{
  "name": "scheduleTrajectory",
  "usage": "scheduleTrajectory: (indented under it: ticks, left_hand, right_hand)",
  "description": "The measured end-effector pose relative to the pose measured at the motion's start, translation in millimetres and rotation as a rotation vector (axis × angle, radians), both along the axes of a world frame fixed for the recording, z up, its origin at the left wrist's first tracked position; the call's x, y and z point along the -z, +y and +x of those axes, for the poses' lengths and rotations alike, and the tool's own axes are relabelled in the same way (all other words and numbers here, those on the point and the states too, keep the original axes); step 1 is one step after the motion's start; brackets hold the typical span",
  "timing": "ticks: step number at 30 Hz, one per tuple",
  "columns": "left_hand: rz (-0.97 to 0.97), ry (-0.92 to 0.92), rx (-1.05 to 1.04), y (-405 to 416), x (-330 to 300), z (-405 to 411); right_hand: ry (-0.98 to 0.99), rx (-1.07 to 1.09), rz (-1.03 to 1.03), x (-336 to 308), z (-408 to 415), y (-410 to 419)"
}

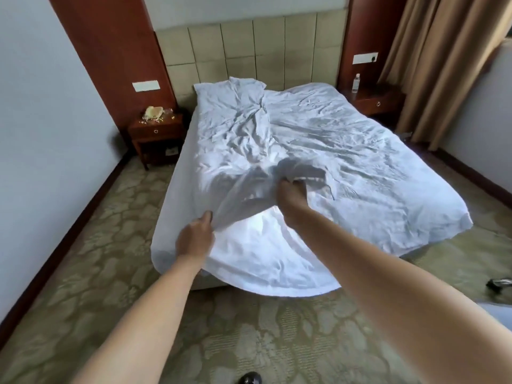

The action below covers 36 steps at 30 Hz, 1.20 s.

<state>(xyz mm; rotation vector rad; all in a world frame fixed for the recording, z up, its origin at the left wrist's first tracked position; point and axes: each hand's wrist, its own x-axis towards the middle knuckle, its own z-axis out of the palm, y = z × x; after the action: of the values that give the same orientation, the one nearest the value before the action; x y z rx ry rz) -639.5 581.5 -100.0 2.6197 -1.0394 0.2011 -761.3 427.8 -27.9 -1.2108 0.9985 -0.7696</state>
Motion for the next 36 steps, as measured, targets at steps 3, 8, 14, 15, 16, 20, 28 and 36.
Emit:
scheduleTrajectory:
  ticks: [3,8,14,15,16,20,28,36]
  left_hand:
    - [-0.005,-0.105,0.174,-2,-21,-30]
    - [0.407,0.210,0.173,-1,16,-55]
    - [0.480,0.217,0.172,23,55,-25]
    - [0.412,0.191,0.098,24,54,-22]
    - [0.294,0.186,-0.010,23,53,-20]
    - [-0.338,0.269,-0.352,1,47,-16]
    - [-0.715,0.596,-0.338,-25,47,-18]
    - [0.131,0.106,0.003,17,65,7]
  right_hand:
    - [0.002,0.089,-0.343,-26,-35,-11]
    - [0.285,0.051,0.296,109,-102,6]
    - [0.129,-0.113,0.406,90,-66,-9]
    - [0.091,-0.098,0.349,75,-52,-9]
    - [0.033,-0.079,0.299,61,-41,-7]
    - [-0.149,-0.007,0.200,38,-13,-3]
    - [-0.129,0.126,0.421,62,-11,-8]
    - [0.037,0.073,0.374,69,-12,-21]
